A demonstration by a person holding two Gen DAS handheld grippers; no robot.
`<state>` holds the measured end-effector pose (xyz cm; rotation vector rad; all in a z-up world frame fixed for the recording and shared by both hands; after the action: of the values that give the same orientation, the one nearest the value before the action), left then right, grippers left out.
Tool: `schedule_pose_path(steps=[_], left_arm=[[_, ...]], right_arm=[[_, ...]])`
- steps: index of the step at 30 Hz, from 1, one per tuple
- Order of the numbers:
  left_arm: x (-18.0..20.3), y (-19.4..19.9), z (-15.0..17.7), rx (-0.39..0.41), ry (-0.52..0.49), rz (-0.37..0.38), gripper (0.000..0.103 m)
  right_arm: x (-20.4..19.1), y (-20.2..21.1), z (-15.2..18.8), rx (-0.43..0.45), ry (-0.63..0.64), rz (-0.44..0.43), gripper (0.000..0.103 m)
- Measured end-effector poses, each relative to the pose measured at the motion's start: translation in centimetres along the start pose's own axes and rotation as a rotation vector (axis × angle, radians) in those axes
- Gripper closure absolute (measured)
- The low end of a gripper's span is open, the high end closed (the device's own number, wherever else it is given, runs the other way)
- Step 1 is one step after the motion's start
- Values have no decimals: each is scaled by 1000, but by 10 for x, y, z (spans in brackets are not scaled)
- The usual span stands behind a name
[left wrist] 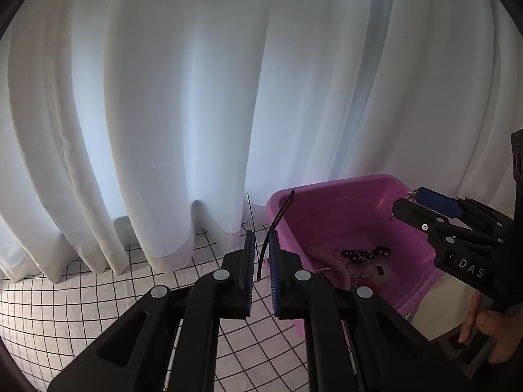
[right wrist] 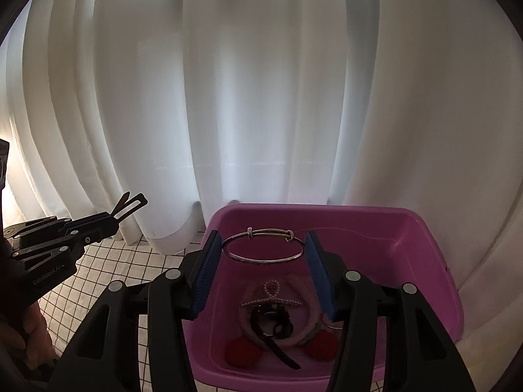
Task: Organize jewelry
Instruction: 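Lift the hair clip and bangle and carry both over the pink tub, then lower the hair clip and bangle into the tub and open both tools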
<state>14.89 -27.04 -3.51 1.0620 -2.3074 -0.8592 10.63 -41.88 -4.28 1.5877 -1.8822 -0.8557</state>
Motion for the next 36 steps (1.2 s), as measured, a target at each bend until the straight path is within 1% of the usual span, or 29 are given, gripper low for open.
schedule_pose_path(steps=[3, 6, 8, 11, 16, 21, 26, 30, 32, 33, 34, 35, 36], left_arm=[[36, -18, -8, -24, 12, 10, 94], [68, -39, -13, -43, 14, -4, 94], [85, -52, -15, -66, 23, -16, 94], [101, -73, -16, -107, 49, -39, 94], [110, -106, -11, -193, 94, -81, 94], [113, -135, -4, -288, 134, -109, 94], [115, -150, 4, -349, 170, -126, 93], [116, -155, 6, -372, 178, -148, 93], [117, -154, 6, -374, 181, -154, 88], [117, -154, 7, -373, 181, -159, 78], [116, -156, 5, -370, 183, -162, 65], [116, -155, 5, -367, 185, -165, 58], [116, -154, 5, -361, 189, -167, 43]], right_arm=[[39, -4, 5, -13, 0, -5, 52], [73, -12, 9, -32, -14, -20, 52], [91, -20, 12, -48, -22, -28, 52], [112, -33, 19, -74, -24, -38, 52], [138, -57, 26, -130, -24, -56, 52], [152, -82, 33, -200, -40, -88, 52], [156, -105, 37, -271, -43, -111, 52], [155, -112, 38, -296, -29, -98, 52], [156, -115, 37, -300, -25, -97, 51], [156, -116, 35, -304, -22, -96, 49], [156, -116, 35, -305, -20, -92, 40], [155, -113, 34, -305, -20, -91, 32], [154, -109, 34, -303, -21, -93, 30]])
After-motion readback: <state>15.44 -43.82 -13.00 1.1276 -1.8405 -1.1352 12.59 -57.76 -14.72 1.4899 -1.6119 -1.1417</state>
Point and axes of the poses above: each gripper's, at about its wrist camera, not at the fingertips, and y roughly against the way its jaws point, x to its right, z to its underside, the point moved 6 cm from there along -y, roughly the way its jaws point, and after that the axes turned 10 degrees about -x, right-handed, at the moved point
